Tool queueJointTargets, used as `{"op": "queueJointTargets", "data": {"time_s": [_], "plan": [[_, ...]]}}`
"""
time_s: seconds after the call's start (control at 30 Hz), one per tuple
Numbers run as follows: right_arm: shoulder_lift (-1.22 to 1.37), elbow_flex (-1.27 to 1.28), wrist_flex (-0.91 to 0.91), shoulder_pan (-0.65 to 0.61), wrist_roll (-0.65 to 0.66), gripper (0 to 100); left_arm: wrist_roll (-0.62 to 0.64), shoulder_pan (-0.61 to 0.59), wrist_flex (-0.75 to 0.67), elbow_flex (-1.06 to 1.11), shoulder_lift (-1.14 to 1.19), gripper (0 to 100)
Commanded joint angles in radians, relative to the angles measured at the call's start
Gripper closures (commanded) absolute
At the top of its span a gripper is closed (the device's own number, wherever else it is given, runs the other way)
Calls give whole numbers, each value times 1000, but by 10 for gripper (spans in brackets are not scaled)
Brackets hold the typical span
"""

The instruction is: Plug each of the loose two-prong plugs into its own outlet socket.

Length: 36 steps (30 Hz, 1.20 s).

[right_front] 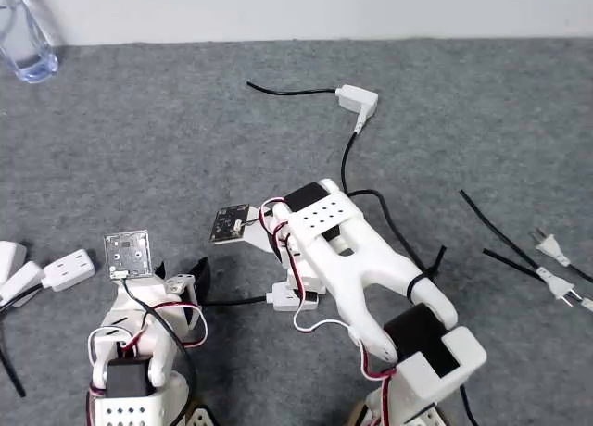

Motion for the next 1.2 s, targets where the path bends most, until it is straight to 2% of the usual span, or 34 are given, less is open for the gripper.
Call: {"op": "queueJointTargets", "data": {"time_s": [0.0,0.27,0.33,0.53,0.63,0.83,1.17], "plan": [[102,12,-47,-18,-9,991,-9,-3,6,-8,-12,758],[76,-31,19,-18,-26,962,-11,-12,-5,-15,-12,758],[61,-32,45,-18,-49,896,-11,-31,-20,-22,-12,758],[10,-86,117,-18,-160,611,-6,-236,-100,-28,-12,758],[-18,-172,182,-18,-190,530,-5,-348,-130,-27,-12,758],[-50,-307,236,-48,-213,519,-9,-505,-100,-8,-11,758],[-42,-224,134,-153,-212,519,-11,-509,-55,-8,-11,758]]}}
